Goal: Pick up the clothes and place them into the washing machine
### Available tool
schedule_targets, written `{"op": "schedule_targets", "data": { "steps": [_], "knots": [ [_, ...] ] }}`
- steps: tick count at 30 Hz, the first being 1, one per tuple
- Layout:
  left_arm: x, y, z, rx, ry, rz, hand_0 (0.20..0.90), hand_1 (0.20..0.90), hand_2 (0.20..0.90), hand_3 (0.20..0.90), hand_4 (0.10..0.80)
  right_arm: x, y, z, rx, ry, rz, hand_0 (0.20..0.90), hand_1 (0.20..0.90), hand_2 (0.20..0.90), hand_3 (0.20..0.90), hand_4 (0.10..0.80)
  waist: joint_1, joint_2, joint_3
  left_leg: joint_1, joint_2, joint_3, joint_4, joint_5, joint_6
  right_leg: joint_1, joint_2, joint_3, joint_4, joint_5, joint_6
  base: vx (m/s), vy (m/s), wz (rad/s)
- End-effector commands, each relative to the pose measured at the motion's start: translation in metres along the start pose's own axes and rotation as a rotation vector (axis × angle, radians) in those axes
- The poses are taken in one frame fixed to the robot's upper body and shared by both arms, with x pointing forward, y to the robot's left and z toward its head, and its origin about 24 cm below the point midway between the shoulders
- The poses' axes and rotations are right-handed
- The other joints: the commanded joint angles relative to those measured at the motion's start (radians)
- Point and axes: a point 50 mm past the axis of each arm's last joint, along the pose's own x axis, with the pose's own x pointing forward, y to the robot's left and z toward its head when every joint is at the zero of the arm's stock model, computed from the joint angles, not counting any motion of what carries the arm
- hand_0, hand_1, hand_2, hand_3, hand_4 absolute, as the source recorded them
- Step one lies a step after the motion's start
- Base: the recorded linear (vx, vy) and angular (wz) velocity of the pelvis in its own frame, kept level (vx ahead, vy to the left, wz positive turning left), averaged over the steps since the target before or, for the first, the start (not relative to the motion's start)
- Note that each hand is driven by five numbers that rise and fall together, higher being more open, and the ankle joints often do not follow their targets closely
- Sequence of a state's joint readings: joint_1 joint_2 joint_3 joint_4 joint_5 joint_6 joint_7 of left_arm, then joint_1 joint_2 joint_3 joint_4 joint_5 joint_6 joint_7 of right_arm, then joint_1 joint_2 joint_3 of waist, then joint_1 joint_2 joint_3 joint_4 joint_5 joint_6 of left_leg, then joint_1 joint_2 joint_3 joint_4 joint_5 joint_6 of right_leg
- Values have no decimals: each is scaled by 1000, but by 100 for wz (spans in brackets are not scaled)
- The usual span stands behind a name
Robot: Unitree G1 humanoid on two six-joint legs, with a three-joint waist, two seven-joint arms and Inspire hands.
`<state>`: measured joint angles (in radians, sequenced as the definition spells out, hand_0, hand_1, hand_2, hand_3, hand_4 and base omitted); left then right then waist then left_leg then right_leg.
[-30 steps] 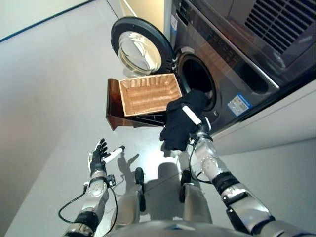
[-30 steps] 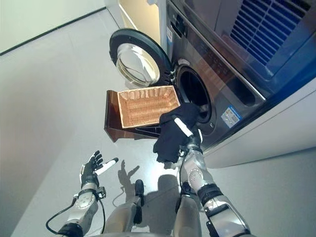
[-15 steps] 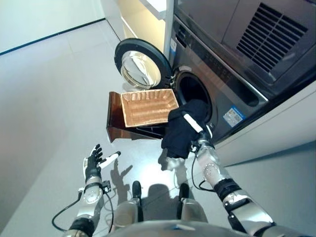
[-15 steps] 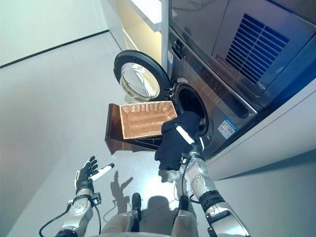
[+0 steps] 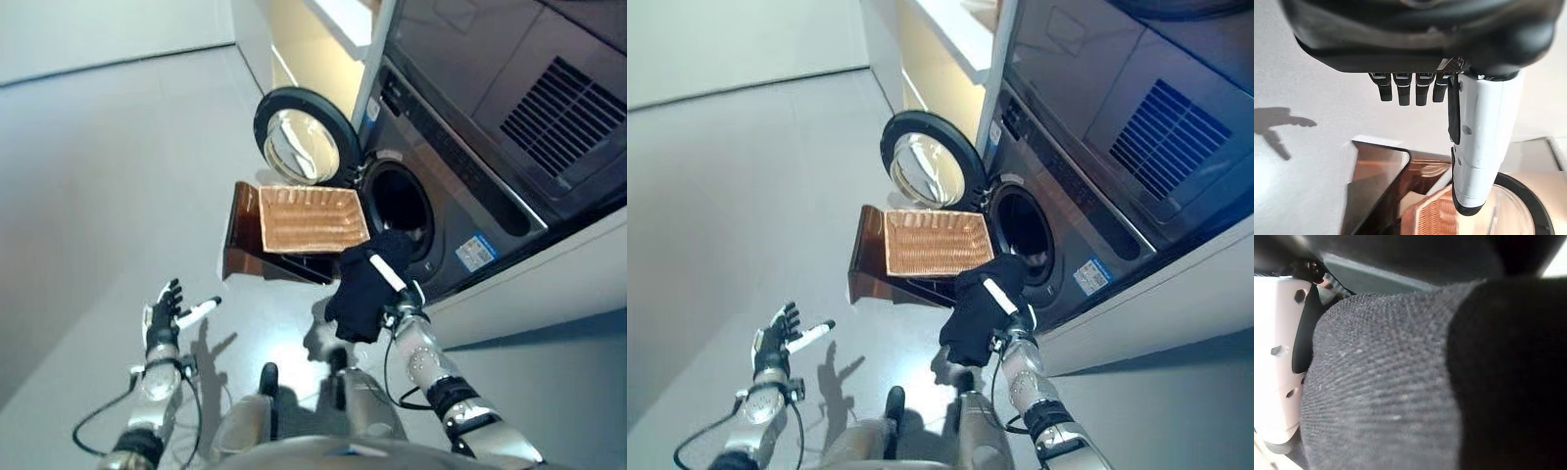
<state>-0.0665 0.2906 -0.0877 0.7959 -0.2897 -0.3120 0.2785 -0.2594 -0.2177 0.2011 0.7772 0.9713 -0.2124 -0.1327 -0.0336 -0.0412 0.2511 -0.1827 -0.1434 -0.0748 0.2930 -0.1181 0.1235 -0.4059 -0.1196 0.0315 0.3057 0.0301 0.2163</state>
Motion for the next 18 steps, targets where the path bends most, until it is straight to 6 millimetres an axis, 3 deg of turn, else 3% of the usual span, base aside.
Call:
{"op": "schedule_targets", "data": {
  "steps": [1,4,6,7,8,11,13,14,15,16,17,18],
  "knots": [
    [4,8,43,22,-237,-29,900,900,900,900,800,9,36,44,40,-201,135,200,200,200,200,300,-27,10,-84,359,8,-139,-214,-111,-88,-66,81,-32,-233,149,-55,300,-67,30],
    [3,-3,43,24,-240,-67,900,900,900,900,800,5,21,41,66,-200,86,200,200,200,200,300,-56,14,-110,393,22,-185,-221,-106,-108,-47,63,-1,-292,211,-42,285,-98,90],
    [1,-13,42,4,-239,-83,900,900,900,900,800,6,26,44,70,-210,100,200,200,200,200,300,-61,30,-123,392,33,-185,-204,-85,-121,-35,57,-12,-288,238,-44,315,-140,134],
    [2,-18,46,15,-253,-108,900,900,900,900,800,4,27,45,71,-215,115,200,200,200,200,300,-73,39,-127,390,50,-185,-198,-66,-138,-25,68,-11,-284,228,-55,255,-132,25],
    [2,-18,46,15,-253,-108,900,900,900,900,800,4,27,45,71,-215,115,200,200,200,200,300,-74,41,-127,391,53,-186,-199,-66,-138,-25,69,-13,-284,228,-56,248,-145,8],
    [3,-24,52,-1,-267,-116,900,900,900,900,800,1,31,41,88,-212,136,200,200,200,200,300,-83,70,-128,392,69,-201,-166,3,-173,-27,79,-54,-224,181,-83,199,-92,32],
    [4,-32,58,-1,-289,-144,900,900,900,900,800,0,27,40,97,-210,126,200,200,200,200,300,-93,93,-128,388,84,-195,-133,85,-225,-5,84,-80,-216,160,-95,194,-66,25],
    [4,-32,58,-1,-289,-144,900,900,900,900,800,0,27,40,97,-210,126,200,200,200,200,300,-93,93,-128,388,84,-195,-133,85,-225,-5,84,-81,-216,160,-95,232,-82,27],
    [6,-35,60,4,-291,-156,900,900,900,900,800,-1,25,36,108,-202,121,200,200,200,200,300,-106,114,-134,374,98,-188,-76,195,-283,23,98,-87,-229,145,-104,240,-97,11],
    [8,-36,61,9,-292,-157,900,900,900,900,800,-2,24,34,118,-200,119,200,200,200,200,300,-111,111,-133,340,113,-134,15,237,-309,47,96,-90,-241,136,-112,341,-173,17],
    [9,-37,62,17,-294,-159,900,900,900,900,800,-3,24,31,129,-194,121,200,200,200,200,300,-117,96,-129,295,122,-60,150,260,-322,82,88,-95,-257,120,-127,181,-120,20],
    [9,-37,62,17,-294,-158,900,900,900,900,800,-3,24,31,130,-194,121,200,200,200,200,300,-119,92,-131,292,117,-61,149,263,-322,80,83,-94,-258,122,-127,284,-249,23]
  ]
}}
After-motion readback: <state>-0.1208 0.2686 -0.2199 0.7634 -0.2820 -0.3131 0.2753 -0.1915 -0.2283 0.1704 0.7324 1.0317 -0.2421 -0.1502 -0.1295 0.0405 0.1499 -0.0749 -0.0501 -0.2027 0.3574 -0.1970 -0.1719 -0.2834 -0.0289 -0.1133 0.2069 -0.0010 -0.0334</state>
